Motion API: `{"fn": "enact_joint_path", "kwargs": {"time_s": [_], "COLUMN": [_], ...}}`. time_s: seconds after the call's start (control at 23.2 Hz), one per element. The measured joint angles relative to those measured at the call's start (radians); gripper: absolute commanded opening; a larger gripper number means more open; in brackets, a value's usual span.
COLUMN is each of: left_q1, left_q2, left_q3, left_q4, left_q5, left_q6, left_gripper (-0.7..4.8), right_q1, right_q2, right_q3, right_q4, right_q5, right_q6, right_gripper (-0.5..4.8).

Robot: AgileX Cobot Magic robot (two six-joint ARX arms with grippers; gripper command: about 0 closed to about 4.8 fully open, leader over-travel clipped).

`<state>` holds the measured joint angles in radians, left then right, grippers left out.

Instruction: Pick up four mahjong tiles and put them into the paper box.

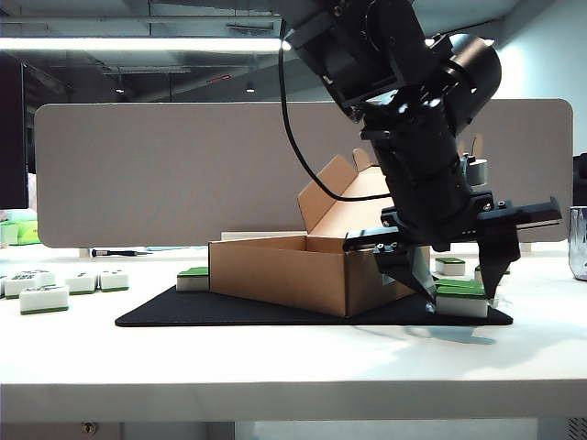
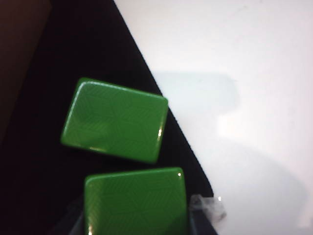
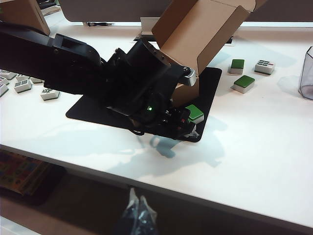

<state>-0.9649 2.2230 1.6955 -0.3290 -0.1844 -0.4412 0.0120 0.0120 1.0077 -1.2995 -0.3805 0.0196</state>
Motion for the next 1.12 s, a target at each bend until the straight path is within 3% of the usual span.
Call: {"fn": "enact_joint_path", "kwargs": {"time_s": [0.52, 0.69, 1.12], "left_q1": [-0.023, -0.016, 0.201], "left_q2": [-0.082, -0.149, -0.198], "left_q3": [0.068, 0.098, 0.103], "left_q4": [-0.08, -0.13, -0.282], "left_q5": [0.036, 0.042, 0.032], "left_q6": [0.034, 0.139, 0.202], "left_gripper": [1.78, 1.78, 1.79], "right_q1": [0.0, 0.0, 0.0], "right_q2": [0.0, 0.0, 0.0], "right_q3": [0.0, 0.0, 0.0], "right_q4": [0.0, 0.0, 0.0], "right_q5": [0.0, 0.0, -0.002], "right_q6": [0.0, 0.0, 0.0], "right_gripper": [-0.01, -0.01, -0.01]}}
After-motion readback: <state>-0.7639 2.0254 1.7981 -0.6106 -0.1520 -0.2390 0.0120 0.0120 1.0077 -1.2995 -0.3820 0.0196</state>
